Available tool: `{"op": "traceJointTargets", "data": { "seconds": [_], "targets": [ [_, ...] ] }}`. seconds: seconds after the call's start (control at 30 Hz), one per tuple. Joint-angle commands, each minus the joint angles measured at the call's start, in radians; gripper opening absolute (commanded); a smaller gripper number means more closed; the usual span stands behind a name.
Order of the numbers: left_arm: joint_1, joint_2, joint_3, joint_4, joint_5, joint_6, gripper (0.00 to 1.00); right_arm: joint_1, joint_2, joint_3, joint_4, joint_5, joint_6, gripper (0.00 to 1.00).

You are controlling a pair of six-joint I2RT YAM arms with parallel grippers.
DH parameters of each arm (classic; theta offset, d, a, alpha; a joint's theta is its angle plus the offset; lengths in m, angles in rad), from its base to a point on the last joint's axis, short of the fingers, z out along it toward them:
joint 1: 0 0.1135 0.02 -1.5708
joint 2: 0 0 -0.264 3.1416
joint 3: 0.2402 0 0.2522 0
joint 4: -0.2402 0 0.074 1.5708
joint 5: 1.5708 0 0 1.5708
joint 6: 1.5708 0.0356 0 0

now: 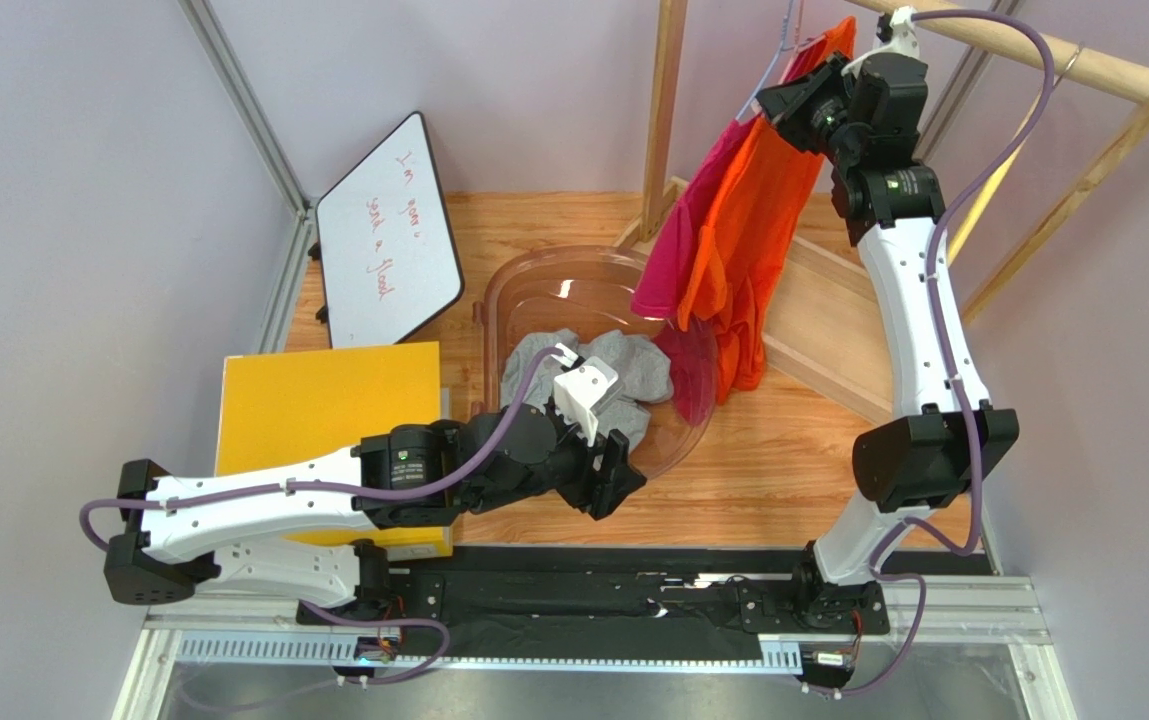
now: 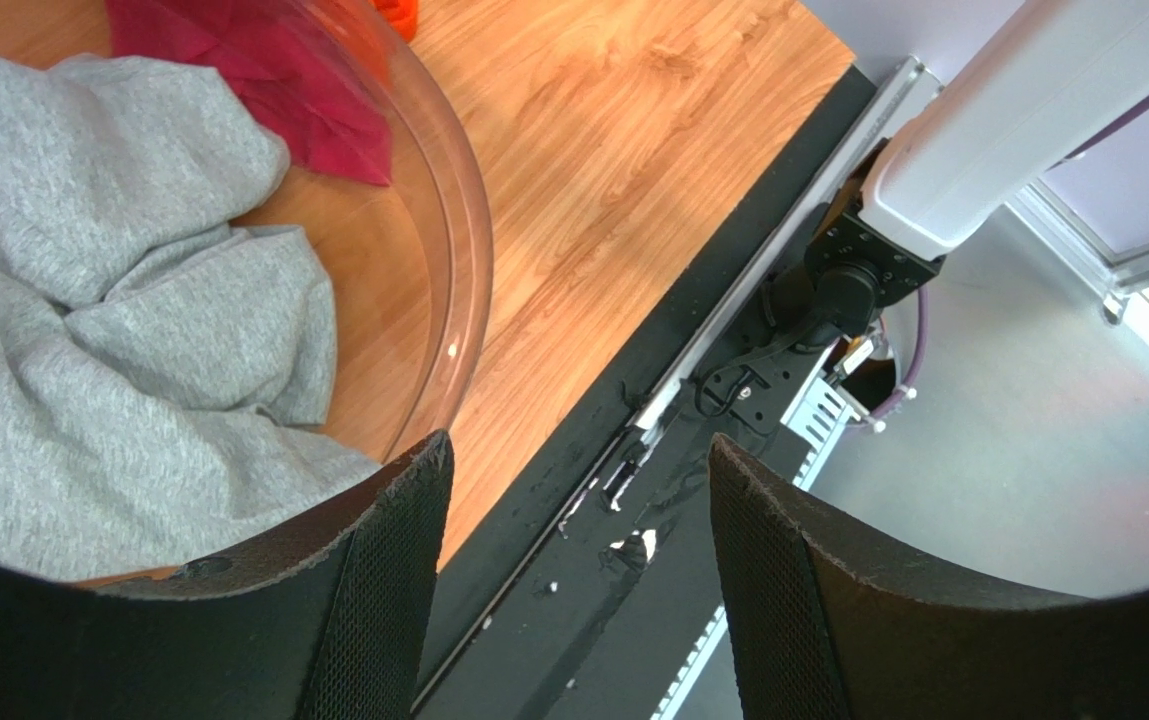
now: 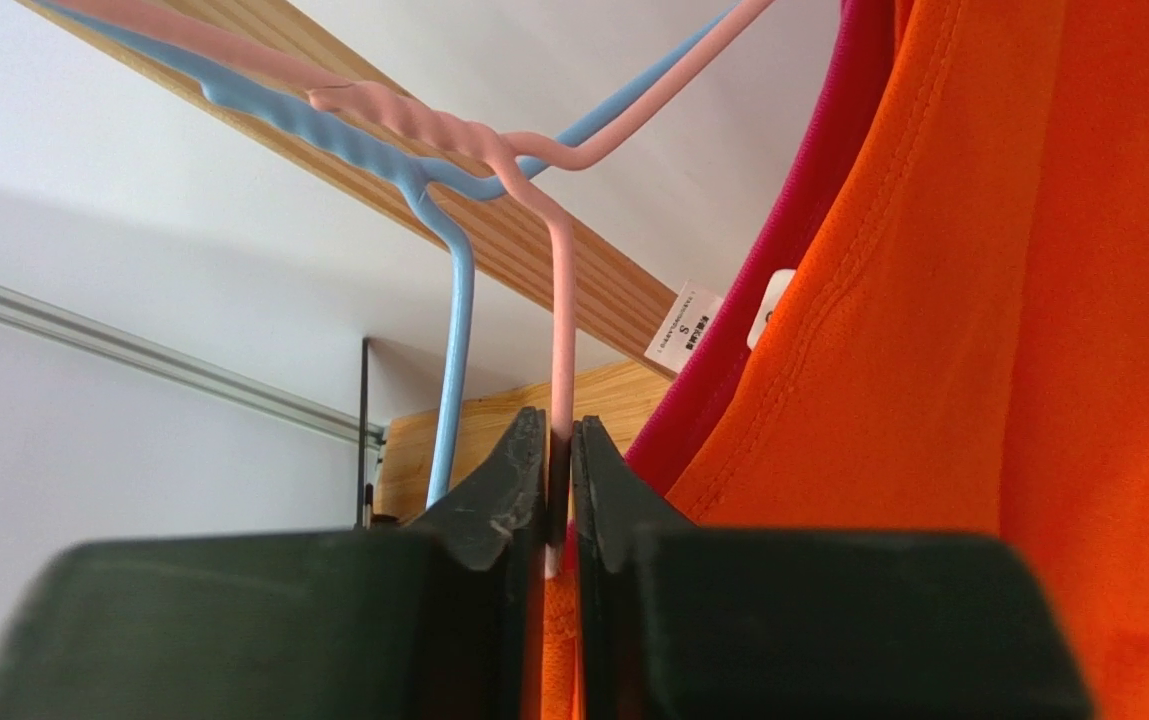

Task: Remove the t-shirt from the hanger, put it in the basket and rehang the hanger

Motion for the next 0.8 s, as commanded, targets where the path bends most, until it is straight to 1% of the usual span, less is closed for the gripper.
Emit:
{"op": "traceJointTargets", "data": {
  "seconds": [0.0,0.03,0.17,0.33,0.53,0.6,0.77],
  "targets": [
    [0.007,-0.012,0.014,0.048,0.032,0.017,0.68,-0.003,-0.015,0.011,0.002,0.05,-0.04,0.02],
    [0.007,-0.012,0.019,0.043,0.035,0.014,0.68,-0.003,-0.02,0.019,-0.006,0.049,-0.04,0.0],
    [0.007,-0.02,0.011,0.04,0.035,-0.004,0.68,0.0,-0.086,0.01,0.009,0.053,-0.04,0.0],
    [0.007,-0.029,-0.003,0.057,0.038,-0.043,0.68,-0.001,-0.13,0.025,0.012,0.055,-0.019,0.0],
    [0.006,-0.026,-0.007,0.051,0.041,-0.086,0.68,0.0,-0.181,0.03,0.035,0.01,0.028,0.0],
    [0.006,-0.023,-0.007,0.051,0.039,-0.087,0.68,-0.001,-0.204,0.016,0.032,0.006,0.029,0.0],
    [0.009,0.009,0.019,0.06,0.053,-0.072,0.68,0.0,-0.34,-0.101,0.005,0.003,0.019,0.0]
  ]
}}
